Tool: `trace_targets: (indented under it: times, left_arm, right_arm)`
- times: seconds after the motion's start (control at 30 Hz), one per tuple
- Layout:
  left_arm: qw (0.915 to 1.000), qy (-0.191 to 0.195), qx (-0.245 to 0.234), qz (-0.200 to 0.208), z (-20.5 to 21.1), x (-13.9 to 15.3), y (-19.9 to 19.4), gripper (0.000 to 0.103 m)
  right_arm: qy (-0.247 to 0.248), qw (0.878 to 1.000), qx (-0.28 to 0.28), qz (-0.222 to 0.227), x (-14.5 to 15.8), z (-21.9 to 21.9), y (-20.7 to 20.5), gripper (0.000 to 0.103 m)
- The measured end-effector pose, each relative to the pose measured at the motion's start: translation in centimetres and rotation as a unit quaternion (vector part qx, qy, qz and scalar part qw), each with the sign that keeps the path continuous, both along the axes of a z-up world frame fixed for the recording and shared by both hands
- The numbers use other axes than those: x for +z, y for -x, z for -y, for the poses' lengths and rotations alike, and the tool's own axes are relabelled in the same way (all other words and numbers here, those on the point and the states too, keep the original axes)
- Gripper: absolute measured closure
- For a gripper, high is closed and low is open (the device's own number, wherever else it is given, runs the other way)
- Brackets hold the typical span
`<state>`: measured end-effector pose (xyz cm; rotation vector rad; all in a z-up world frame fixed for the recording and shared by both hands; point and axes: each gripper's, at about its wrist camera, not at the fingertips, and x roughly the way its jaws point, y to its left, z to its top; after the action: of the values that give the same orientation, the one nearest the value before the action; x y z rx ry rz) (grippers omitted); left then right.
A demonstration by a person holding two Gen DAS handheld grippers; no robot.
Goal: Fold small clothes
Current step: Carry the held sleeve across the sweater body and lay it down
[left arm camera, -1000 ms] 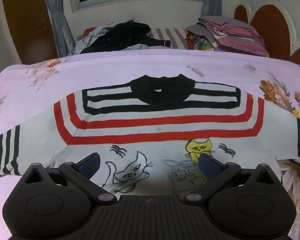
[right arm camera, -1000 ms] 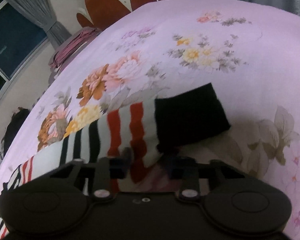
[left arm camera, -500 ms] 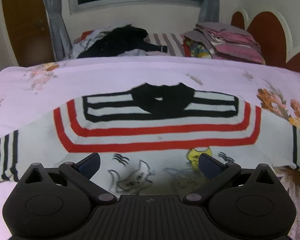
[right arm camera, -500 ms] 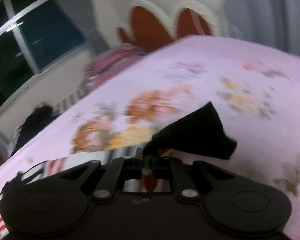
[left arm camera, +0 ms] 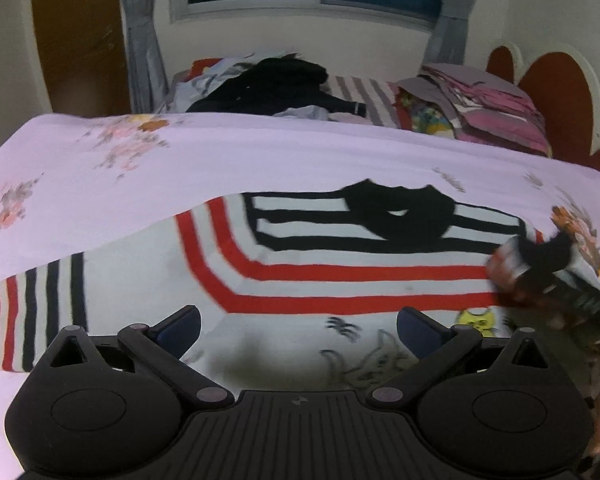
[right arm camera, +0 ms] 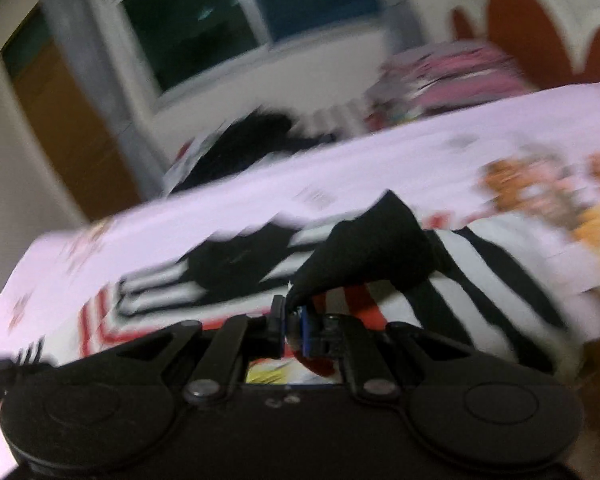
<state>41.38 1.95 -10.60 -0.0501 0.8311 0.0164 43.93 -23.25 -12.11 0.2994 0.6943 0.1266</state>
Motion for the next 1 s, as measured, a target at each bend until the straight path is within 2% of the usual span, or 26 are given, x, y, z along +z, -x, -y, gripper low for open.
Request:
trace_targets:
  times: [0.1,0.2,0.27,0.37,0.5,0.73,0.77,0.8,0.83,0.97,1.0]
  left_arm:
    - [1.0000,0.004,-0.003,-0.002,-0.9,-0.6,-0.3,0.000]
    - [0.9997,0.017,-0.017,-0.006,-0.9,-1.3,-0.7,0.000]
    - [0.9992,0.024,-0.033,-0.005,-0.3,-1.7,-0.8,0.000]
    - [0.9967,0.040,-0.070,-0.014,1.3,-2.7,-1.4,0.000]
    - [0.9895,0.085,-0.111,-0.036,3.8,-4.6,-3.0,0.000]
    - [0.9815,0.134,-0.129,-0.045,6.7,-7.2,-4.4,0.001]
    - [0.9802,0.143,-0.129,-0.048,6.9,-7.5,-4.5,0.011]
    - [0.9783,0.151,-0.131,-0.053,7.0,-7.9,-4.7,0.030]
    - [0.9764,0.158,-0.134,-0.060,7.1,-8.2,-4.9,0.035]
    - [0.9785,0.160,-0.119,-0.054,6.9,-8.5,-5.1,0.052]
    - [0.9788,0.160,-0.116,-0.053,6.8,-8.6,-5.2,0.063]
  right_arm:
    - [-0.001,0.999,0.027,-0.021,-1.2,-3.2,-0.8,0.084]
    - [-0.024,0.998,0.046,-0.036,-1.4,-4.6,-0.7,0.082]
    - [-0.023,0.998,0.046,-0.030,-0.6,-4.7,0.4,0.082]
    - [0.003,1.000,0.022,-0.016,0.3,-3.3,3.1,0.081]
    - [0.032,0.999,-0.027,-0.016,0.3,0.1,6.4,0.072]
    - [0.053,0.991,-0.113,-0.037,-1.2,5.6,9.6,0.065]
    - [0.052,0.990,-0.122,-0.039,-1.5,6.1,9.7,0.064]
    - [0.052,0.990,-0.128,-0.040,-1.6,6.6,9.7,0.063]
    - [0.053,0.989,-0.132,-0.041,-1.8,6.8,9.6,0.062]
    - [0.051,0.988,-0.141,-0.043,-2.2,7.5,9.2,0.059]
    - [0.055,0.987,-0.143,-0.043,-2.3,7.6,9.2,0.059]
